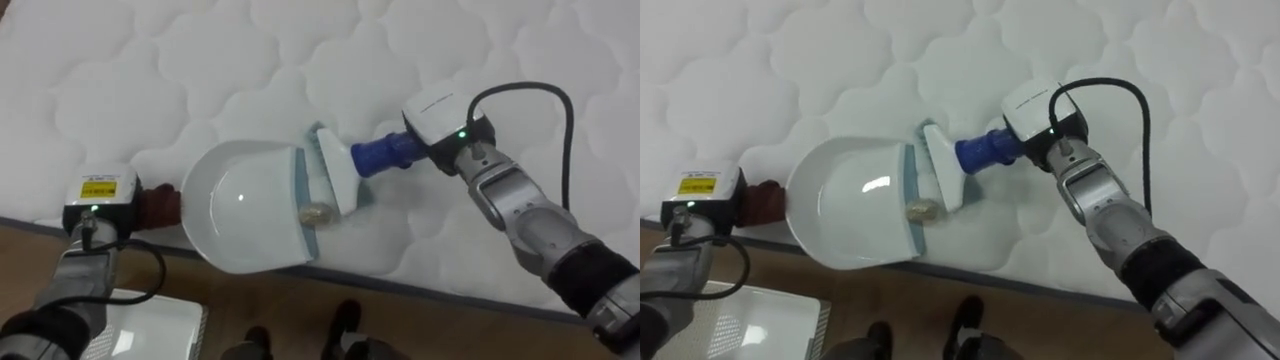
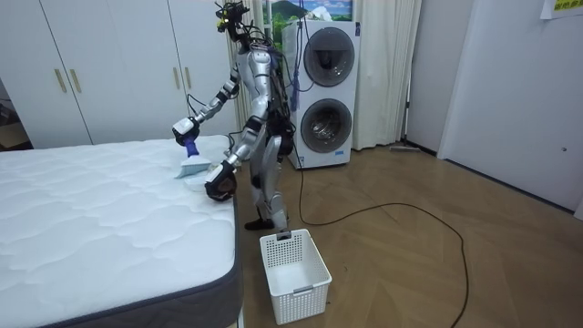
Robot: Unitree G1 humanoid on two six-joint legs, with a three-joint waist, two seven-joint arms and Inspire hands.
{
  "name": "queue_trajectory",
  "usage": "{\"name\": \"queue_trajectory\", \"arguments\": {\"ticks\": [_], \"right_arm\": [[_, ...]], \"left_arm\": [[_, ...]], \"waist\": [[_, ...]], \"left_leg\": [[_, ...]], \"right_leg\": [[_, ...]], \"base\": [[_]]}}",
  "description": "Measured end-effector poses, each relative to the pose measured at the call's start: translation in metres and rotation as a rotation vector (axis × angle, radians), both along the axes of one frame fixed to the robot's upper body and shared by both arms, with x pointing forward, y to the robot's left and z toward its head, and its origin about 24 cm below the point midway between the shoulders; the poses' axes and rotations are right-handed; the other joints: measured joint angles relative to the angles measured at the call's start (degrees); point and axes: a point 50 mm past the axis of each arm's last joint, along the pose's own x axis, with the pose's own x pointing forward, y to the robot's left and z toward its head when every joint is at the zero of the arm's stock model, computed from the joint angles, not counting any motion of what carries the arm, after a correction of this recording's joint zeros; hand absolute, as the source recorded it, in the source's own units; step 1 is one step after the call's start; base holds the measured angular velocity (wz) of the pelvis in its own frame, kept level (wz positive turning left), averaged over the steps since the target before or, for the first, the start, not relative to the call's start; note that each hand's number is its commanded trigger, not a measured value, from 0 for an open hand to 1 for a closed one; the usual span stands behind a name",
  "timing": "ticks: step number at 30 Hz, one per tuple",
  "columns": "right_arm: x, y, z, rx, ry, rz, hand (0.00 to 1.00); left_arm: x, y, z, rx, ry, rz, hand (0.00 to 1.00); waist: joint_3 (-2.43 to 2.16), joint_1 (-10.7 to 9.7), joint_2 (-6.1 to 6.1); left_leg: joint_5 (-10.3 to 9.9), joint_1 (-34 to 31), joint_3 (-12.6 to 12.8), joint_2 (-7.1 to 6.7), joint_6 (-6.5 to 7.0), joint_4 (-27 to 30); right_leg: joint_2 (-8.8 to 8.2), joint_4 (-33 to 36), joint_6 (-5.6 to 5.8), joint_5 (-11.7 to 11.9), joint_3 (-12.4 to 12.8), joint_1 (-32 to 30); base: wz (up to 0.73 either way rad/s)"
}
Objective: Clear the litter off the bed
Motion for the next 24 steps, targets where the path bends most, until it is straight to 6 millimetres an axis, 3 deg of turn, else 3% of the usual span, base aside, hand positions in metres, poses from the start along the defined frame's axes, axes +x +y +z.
{"name": "queue_trajectory", "arguments": {"ticks": [16, 24], "right_arm": [[-0.020, -0.015, -0.032, 0.067, 0.183, -0.099, 1.00], [-0.021, -0.016, -0.033, 0.077, 0.218, -0.126, 1.00]], "left_arm": [[0.004, 0.001, 0.003, 0.026, -0.021, -0.019, 1.00], [0.003, 0.003, 0.002, 0.028, -0.010, -0.013, 1.00]], "waist": [[-0.02, -1.19, 0.29], [-0.11, -1.25, 0.66]], "left_leg": [[-0.14, -1.13, 0.06, 0.17, 0.18, 1.47], [-0.13, -1.17, 0.67, 0.23, 0.17, 1.17]], "right_leg": [[-0.11, 0.91, 0.05, -0.46, -0.23, -0.68], [-0.03, 0.95, -0.01, -0.46, 0.17, -1.20]], "base": [[0.02], [-0.03]]}}
